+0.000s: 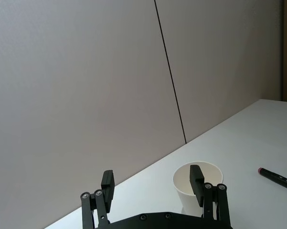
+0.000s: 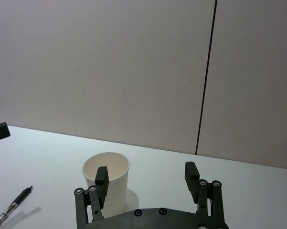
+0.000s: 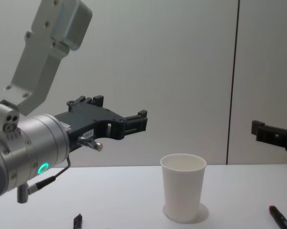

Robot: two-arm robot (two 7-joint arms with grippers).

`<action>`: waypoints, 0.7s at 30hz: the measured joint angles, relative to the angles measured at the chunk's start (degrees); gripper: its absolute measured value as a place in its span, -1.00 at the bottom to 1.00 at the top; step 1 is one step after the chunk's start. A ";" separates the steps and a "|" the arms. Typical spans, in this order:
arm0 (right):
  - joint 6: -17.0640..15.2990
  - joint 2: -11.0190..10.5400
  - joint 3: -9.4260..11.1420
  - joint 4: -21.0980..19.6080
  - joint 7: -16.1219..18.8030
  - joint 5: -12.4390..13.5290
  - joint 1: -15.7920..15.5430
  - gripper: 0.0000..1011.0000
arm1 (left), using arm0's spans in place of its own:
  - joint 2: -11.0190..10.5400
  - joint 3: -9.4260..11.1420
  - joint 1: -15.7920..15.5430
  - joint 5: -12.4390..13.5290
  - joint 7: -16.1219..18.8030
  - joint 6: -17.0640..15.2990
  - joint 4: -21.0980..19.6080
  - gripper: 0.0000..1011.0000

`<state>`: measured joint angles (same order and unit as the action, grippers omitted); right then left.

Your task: Place the pen into the pen holder.

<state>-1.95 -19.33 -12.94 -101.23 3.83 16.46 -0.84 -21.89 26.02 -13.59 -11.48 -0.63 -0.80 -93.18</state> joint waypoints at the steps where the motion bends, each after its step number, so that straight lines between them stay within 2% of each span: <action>1: 0.00 0.00 0.00 0.00 0.00 0.00 0.00 0.98 | 0.00 0.00 0.00 0.00 0.00 0.00 0.00 0.99; 21: -0.01 0.00 0.00 0.00 0.00 0.00 0.00 0.98 | 0.00 0.00 0.00 0.00 0.00 0.00 0.00 0.99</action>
<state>-1.95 -19.33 -12.94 -101.23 3.83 16.46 -0.84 -21.89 26.02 -13.59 -11.48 -0.63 -0.79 -93.18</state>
